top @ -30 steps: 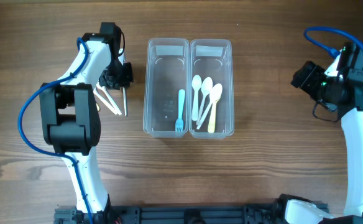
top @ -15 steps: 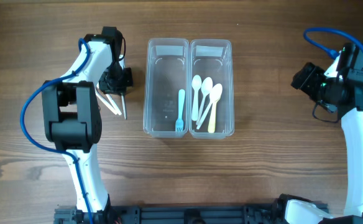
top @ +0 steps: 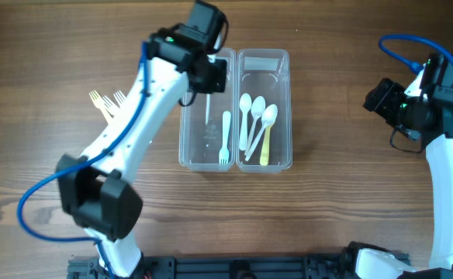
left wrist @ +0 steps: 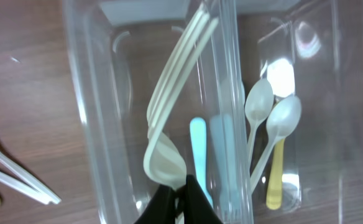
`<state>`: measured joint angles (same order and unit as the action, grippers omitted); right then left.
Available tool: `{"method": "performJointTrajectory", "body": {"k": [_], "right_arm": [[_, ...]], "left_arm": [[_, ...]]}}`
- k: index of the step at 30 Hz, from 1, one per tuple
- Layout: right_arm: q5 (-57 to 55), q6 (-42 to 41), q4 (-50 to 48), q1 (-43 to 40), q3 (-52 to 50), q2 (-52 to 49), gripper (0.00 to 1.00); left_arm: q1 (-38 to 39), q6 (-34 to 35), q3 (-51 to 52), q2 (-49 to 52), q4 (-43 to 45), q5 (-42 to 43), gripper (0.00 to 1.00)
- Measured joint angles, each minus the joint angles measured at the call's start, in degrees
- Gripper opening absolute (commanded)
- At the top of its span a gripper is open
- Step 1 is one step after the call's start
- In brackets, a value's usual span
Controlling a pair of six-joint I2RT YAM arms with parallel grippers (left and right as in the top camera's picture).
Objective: Pack container
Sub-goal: 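Place the white fork into the left tray, then grasp another white fork with the left gripper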
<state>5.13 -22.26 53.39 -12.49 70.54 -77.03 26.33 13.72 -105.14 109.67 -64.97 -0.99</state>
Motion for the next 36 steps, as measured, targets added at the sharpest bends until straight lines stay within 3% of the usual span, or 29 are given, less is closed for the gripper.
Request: {"method": "performJointTrajectory", "body": {"k": [1,2,3,4,7,8,9,14,16,17,21,22,24,34,36], "right_arm": [[0.0,0.0,0.0,0.0,0.0,0.0,0.82],[0.0,0.0,0.0,0.0,0.0,0.0,0.82],[0.0,0.0,0.0,0.0,0.0,0.0,0.83],[0.0,0.0,0.0,0.0,0.0,0.0,0.83],[0.0,0.0,0.0,0.0,0.0,0.0,0.83],[0.0,0.0,0.0,0.0,0.0,0.0,0.83],[0.0,0.0,0.0,0.0,0.0,0.0,0.83],[0.0,0.0,0.0,0.0,0.0,0.0,0.84],[0.0,0.0,0.0,0.0,0.0,0.0,0.84],[0.0,0.0,0.0,0.0,0.0,0.0,0.83],[0.0,0.0,0.0,0.0,0.0,0.0,0.84],[0.0,0.0,0.0,0.0,0.0,0.0,0.84],[0.0,0.0,0.0,0.0,0.0,0.0,0.83],[0.0,0.0,0.8,0.0,0.0,0.0,0.82],[0.0,0.0,1.1,0.0,0.0,0.0,0.83]], "left_arm": [[0.5,0.4,0.8,1.7,0.2,0.0,0.09],[0.7,0.8,1.7,4.0,0.3,0.0,0.24],[0.7,0.9,2.2,5.7,0.2,-0.1,0.57],[0.7,1.3,2.8,8.1,0.3,-0.2,0.63],[0.6,1.8,3.1,9.0,-0.1,-0.7,0.65],[0.5,1.8,2.6,8.6,-1.0,-0.9,0.88],[0.2,1.9,2.0,7.8,-1.6,-0.9,1.0],[-5.6,1.9,0.8,0.8,-3.4,-1.3,0.99],[-11.1,2.1,0.4,-0.1,-3.3,-1.3,0.8],[-13.7,3.2,0.5,0.0,-3.1,-1.3,0.76],[-22.9,12.5,4.2,0.9,-2.6,-2.0,0.75],[-23.8,14.3,6.2,1.6,-1.9,-2.2,0.75],[-24.7,17.2,12.4,3.4,1.0,-2.2,0.61],[-26.1,18.3,27.5,4.4,17.0,-2.1,0.56],[-26.2,16.9,27.6,4.4,19.1,-2.2,0.48]]}}
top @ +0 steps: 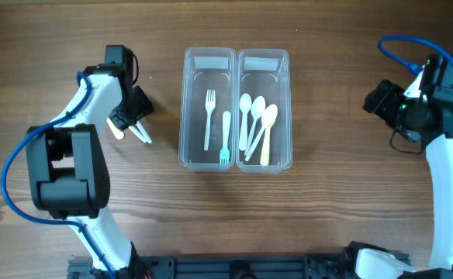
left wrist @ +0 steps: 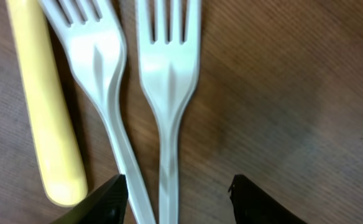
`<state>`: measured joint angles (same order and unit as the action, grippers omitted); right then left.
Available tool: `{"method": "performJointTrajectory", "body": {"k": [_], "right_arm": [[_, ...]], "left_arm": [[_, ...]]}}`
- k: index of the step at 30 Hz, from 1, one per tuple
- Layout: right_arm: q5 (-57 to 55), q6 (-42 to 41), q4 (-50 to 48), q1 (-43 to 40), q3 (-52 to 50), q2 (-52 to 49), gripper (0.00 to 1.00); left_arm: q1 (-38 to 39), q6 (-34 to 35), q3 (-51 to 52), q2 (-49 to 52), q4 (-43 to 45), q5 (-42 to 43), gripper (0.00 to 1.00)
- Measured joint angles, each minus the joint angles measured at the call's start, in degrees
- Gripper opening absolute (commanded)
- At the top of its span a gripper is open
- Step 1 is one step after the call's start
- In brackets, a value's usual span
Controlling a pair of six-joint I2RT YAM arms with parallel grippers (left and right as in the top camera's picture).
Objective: Pack container
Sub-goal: 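Grasp another white fork with the left gripper, then place the white fork into the left tray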
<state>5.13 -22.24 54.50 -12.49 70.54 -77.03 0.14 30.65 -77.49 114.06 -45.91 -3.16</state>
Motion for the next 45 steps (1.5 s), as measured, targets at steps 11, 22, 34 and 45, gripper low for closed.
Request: {"method": "performJointTrajectory", "body": {"k": [11,22,34,45], "right_arm": [[0.0,0.0,0.4,0.0,0.0,0.0,0.82],[0.0,0.0,0.6,0.0,0.0,0.0,0.82],[0.0,0.0,0.8,0.0,0.0,0.0,0.82],[0.0,0.0,0.8,0.0,0.0,0.0,0.83]], "left_arm": [[0.0,-1.3,0.0,1.6,2.5,0.0,0.39],[0.0,-1.7,-0.1,2.7,2.0,-0.9,0.04],[11.7,-14.9,-10.8,-19.8,-9.0,13.2,0.04],[26.8,-16.5,-7.5,-5.2,-3.4,4.8,0.67]]}}
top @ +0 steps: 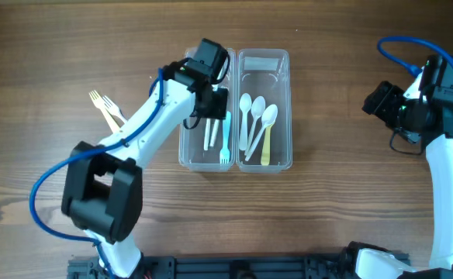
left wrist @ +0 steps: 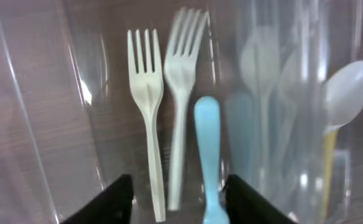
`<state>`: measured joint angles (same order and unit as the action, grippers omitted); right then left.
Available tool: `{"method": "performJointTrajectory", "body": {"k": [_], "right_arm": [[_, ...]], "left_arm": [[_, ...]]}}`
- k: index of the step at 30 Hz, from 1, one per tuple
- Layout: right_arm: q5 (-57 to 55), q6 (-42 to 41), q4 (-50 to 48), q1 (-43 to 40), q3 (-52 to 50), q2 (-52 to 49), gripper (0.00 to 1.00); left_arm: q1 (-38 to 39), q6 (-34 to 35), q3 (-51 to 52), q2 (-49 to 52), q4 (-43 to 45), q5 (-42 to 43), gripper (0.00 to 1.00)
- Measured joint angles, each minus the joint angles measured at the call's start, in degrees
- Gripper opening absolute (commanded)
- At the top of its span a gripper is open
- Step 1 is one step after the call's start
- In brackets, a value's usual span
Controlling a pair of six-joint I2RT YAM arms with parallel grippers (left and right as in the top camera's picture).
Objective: Pack container
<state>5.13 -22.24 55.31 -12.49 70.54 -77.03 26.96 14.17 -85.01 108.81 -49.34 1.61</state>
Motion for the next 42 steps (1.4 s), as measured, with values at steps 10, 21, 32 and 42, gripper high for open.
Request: {"method": "performJointTrajectory", "body": {"k": [10,21,32,42], "right_arm": [[0.0,-0.2,0.0,0.0,0.0,0.0,0.89],[0.0,-0.2,-0.1,0.0,0.0,0.0,0.9],[0.0,-0.2,-0.1,0.0,0.0,0.0,0.89],[0.0,-0.2,0.0,0.0,0.0,0.0,0.89]], "left_arm": [[-15.7,7.8,-4.6,-9.3,-10.1,-5.4,0.64],[-33.4,25.4,-3.5,3.2,-10.3,-5.6,0.6],[-33.4,21.7,3.6,8.6,-2.8,-4.5,0.49],[-33.4,21.2,3.6,8.6,-0.3,-3.0,0.44]]}}
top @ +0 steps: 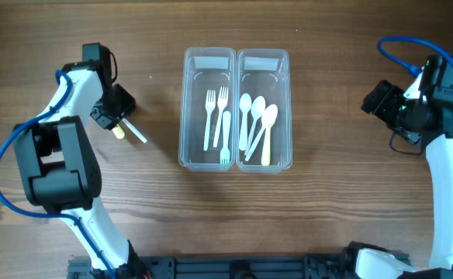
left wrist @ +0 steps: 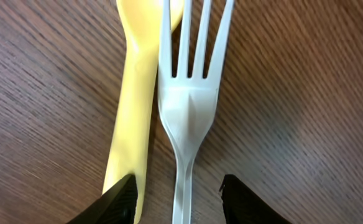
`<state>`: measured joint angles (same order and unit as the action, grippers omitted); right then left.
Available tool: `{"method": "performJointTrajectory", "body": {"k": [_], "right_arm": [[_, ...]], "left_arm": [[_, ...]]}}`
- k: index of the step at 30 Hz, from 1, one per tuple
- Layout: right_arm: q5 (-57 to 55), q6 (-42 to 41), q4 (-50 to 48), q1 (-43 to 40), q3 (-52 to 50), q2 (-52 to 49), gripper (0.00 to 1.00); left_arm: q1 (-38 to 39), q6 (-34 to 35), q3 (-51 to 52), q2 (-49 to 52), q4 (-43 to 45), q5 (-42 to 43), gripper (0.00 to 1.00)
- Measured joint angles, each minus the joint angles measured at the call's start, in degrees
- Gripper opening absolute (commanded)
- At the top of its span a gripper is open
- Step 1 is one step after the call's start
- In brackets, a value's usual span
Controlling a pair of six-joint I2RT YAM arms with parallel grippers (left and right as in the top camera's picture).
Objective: Pack container
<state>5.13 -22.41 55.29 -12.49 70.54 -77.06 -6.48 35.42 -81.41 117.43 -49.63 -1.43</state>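
A clear two-compartment container [top: 183, 116] stands mid-table. Its left half holds two white forks [top: 210, 118] and a light blue fork [top: 226, 139]; the right half holds several spoons [top: 257, 116]. At the far left, a white fork [left wrist: 188, 106] lies on the wood beside a yellow utensil [left wrist: 135, 93]. My left gripper [left wrist: 178, 205] is open just above them, its black fingertips [left wrist: 110, 202] on either side of the fork's handle, the left tip over the yellow utensil. In the overhead view the left gripper [top: 116, 108] covers most of the fork. The right gripper [top: 380, 98] hovers at the right edge.
Bare wooden tabletop [top: 327, 194] surrounds the container. The right arm [top: 444, 155] stands along the right side, well away from the container. The left arm's links [top: 56, 155] run down the left side.
My left gripper was open over the container's left half, above two white forks and the blue one. Now it is at the far left of the table, open over the lone white fork.
First my left gripper was shut on a white fork inside the left compartment. Then it was open over two white forks and the yellow utensil on the table. Later the compartment held two white forks, one staying on the table, where the gripper now hovers.
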Motion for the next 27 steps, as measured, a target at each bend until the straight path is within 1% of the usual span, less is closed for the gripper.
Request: {"method": "performJointTrajectory", "body": {"k": [3,4,8,11,12,14,18,21,23,25,27], "right_arm": [[0.0,0.0,0.0,0.0,0.0,0.0,0.89],[0.0,0.0,0.0,0.0,0.0,0.0,0.89],[0.0,0.0,0.1,0.0,0.0,0.0,0.89],[0.0,0.0,0.1,0.0,0.0,0.0,0.89],[0.0,0.0,0.3,0.0,0.0,0.0,0.89],[0.0,0.0,0.5,0.0,0.0,0.0,0.88],[0.0,0.0,0.5,0.0,0.0,0.0,0.88],[0.0,0.0,0.5,0.0,0.0,0.0,0.88],[0.0,0.0,0.5,0.0,0.0,0.0,0.88],[0.0,0.0,0.7,0.0,0.0,0.0,0.88],[0.0,0.0,0.7,0.0,0.0,0.0,0.88]], "left_arm": [[0.0,-0.2,0.0,0.0,0.8,0.0,0.4],[0.0,-0.2,0.1,0.0,1.0,0.0,0.34],[0.0,-0.4,0.1,0.3,1.3,0.0,0.34],[0.0,-0.4,0.0,1.7,1.5,0.0,0.28],[0.0,-0.5,0.0,1.7,1.4,0.0,0.22],[0.0,-0.5,0.0,1.8,1.3,-0.1,0.06],[0.0,-0.8,0.0,1.8,1.6,1.6,0.04],[-0.1,-3.0,-0.2,1.8,1.9,7.9,0.04],[-0.1,-5.5,-0.8,1.2,0.4,11.8,0.04],[0.2,-8.9,-2.0,-2.1,-2.4,13.5,0.04],[2.2,-13.4,-3.9,-9.9,-3.9,14.0,0.04]]}}
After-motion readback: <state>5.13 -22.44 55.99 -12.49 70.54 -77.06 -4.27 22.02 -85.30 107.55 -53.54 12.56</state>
